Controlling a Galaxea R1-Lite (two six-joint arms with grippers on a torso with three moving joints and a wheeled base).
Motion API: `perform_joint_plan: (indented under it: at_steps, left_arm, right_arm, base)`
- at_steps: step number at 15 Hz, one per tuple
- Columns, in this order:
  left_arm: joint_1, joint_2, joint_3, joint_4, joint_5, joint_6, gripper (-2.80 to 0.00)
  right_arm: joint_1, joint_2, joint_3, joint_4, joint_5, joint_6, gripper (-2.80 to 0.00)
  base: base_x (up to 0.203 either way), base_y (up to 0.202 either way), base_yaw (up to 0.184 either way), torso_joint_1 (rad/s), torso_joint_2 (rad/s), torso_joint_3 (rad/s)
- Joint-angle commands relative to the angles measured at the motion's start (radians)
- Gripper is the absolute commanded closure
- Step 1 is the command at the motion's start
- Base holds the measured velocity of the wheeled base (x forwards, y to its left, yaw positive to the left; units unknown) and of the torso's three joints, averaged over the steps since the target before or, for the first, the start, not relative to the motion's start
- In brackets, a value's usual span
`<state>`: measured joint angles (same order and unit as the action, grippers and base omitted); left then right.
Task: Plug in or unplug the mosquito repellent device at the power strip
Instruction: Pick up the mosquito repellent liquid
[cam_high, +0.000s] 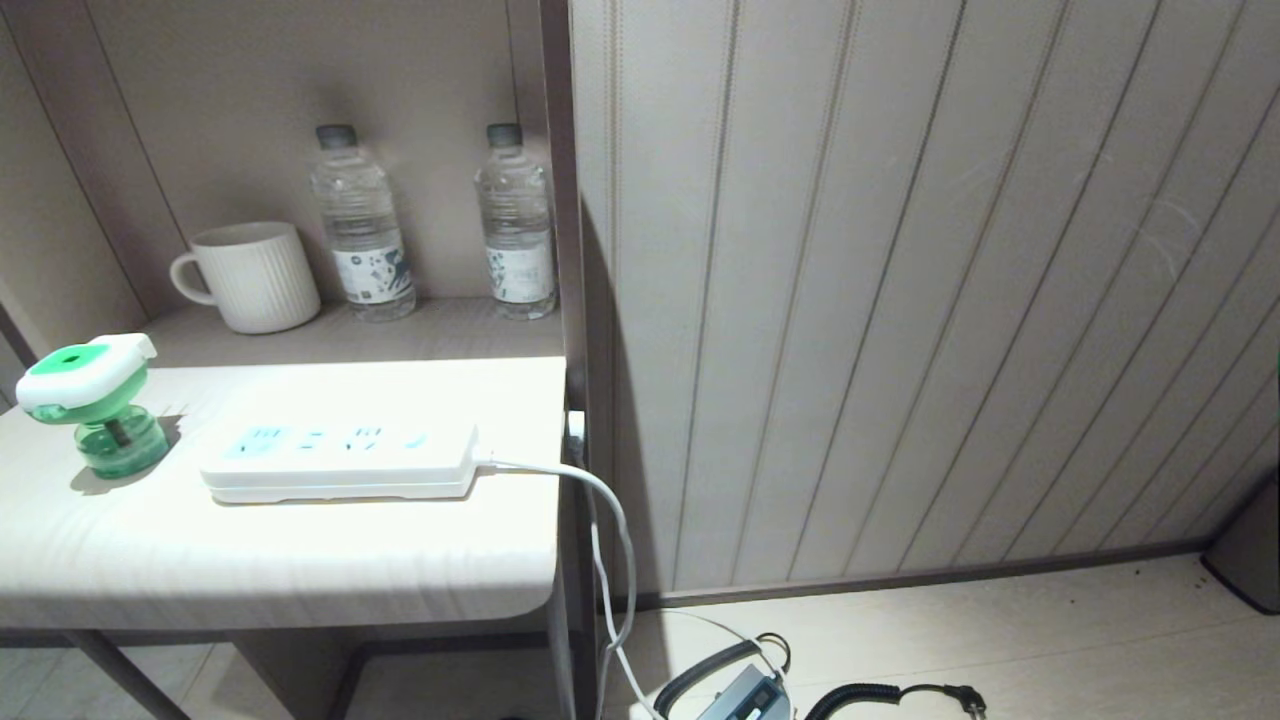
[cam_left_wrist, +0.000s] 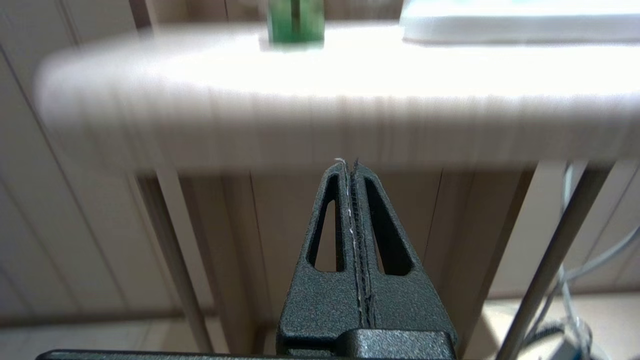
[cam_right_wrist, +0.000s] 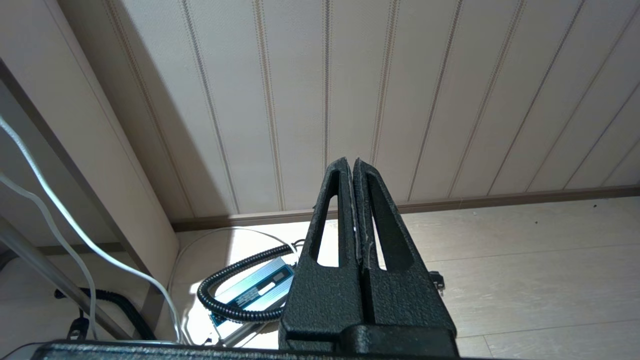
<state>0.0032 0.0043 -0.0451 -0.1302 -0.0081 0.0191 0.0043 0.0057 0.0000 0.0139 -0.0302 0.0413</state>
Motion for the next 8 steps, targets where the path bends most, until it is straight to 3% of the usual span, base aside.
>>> perform_joint_plan:
  at_steps: [1, 4, 8]
  left_arm:
    - [0.000, 0.032, -0.096, 0.004, -0.001, 0.000, 0.00]
    - [-0.001, 0.224, -0.216, -0.005, -0.006, 0.002, 0.00]
    - [-0.002, 0.536, -0.264, -0.102, -0.021, 0.002, 0.00]
  right_arm:
    - [0.000, 0.000, 0.000, 0.000, 0.000, 0.000, 0.00]
    - [0.000, 0.000, 0.000, 0.000, 0.000, 0.000, 0.00]
    - [0.000, 0.000, 0.000, 0.000, 0.000, 0.000, 0.00]
  base:
    - [0.000, 0.000, 0.000, 0.000, 0.00, 0.000]
    - [0.000, 0.000, 0.000, 0.000, 0.00, 0.000]
    - [0.000, 0.000, 0.000, 0.000, 0.00, 0.000]
